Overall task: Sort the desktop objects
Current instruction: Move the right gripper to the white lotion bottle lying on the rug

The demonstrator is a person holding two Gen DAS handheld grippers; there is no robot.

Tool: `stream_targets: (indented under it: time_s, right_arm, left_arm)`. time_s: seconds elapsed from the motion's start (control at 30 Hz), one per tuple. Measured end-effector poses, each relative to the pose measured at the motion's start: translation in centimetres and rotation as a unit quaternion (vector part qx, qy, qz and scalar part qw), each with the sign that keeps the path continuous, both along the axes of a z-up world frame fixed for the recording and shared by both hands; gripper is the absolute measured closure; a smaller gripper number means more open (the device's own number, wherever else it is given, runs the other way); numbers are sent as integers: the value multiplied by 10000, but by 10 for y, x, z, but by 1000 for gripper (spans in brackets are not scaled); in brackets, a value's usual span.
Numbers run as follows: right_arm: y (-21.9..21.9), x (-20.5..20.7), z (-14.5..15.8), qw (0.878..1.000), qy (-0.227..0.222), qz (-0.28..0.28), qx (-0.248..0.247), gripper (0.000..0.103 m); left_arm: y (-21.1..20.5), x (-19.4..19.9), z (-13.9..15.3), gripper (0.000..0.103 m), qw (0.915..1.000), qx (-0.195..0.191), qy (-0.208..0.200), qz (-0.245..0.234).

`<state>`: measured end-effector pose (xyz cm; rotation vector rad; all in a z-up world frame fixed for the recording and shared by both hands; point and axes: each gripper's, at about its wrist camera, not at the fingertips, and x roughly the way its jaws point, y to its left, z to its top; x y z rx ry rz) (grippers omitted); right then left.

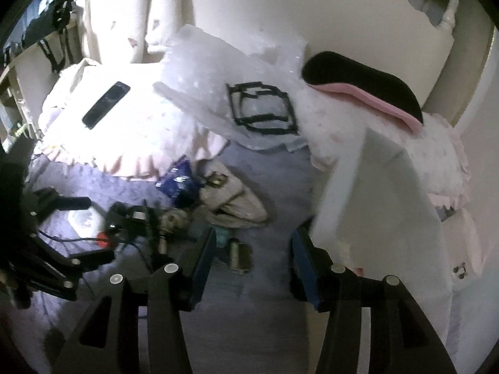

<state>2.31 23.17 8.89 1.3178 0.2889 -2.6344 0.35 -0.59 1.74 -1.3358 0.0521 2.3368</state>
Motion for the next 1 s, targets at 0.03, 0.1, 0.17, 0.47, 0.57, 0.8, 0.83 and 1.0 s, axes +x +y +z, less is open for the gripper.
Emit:
stream_targets:
  time_s: [0.03,0.1,0.17,0.47,0.57,0.8,0.83,1.0]
  right_arm:
    - [-5,1,-1,10000,-46,51,-57,52]
    - [-19,1,-3,9996,-167,203,-135,52]
    - [-32,2,-7,9990,-225,355,-140,52]
    - [-72,7,-20,9916,-433,1021,-659,52]
    - [-80,10,-27,9866,-524,1169,-1010,52]
    - [-102,19,-60,9791,-926,1377,-1179,52]
    - [-104,21,-64,9792,-932,1395,-1138,52]
    - [-103,24,-78,9815,-956,1402,-890,52]
  left_arm:
    - [-8,3,0,3,10000,2,3,91]
    - [-24,7,2,3,9996,28,-2,273]
    - [-46,16,6,3,9985,5,2,541]
    - [-189,128,19,3,9529,-1632,-376,2527]
    - [-207,151,17,3,9329,-1933,-520,2995]
    - [-126,108,-11,3,9716,-772,-265,2223]
    - [-108,98,-18,3,9773,-690,-237,1991]
    - [-61,68,-37,3,9892,-628,-95,1318]
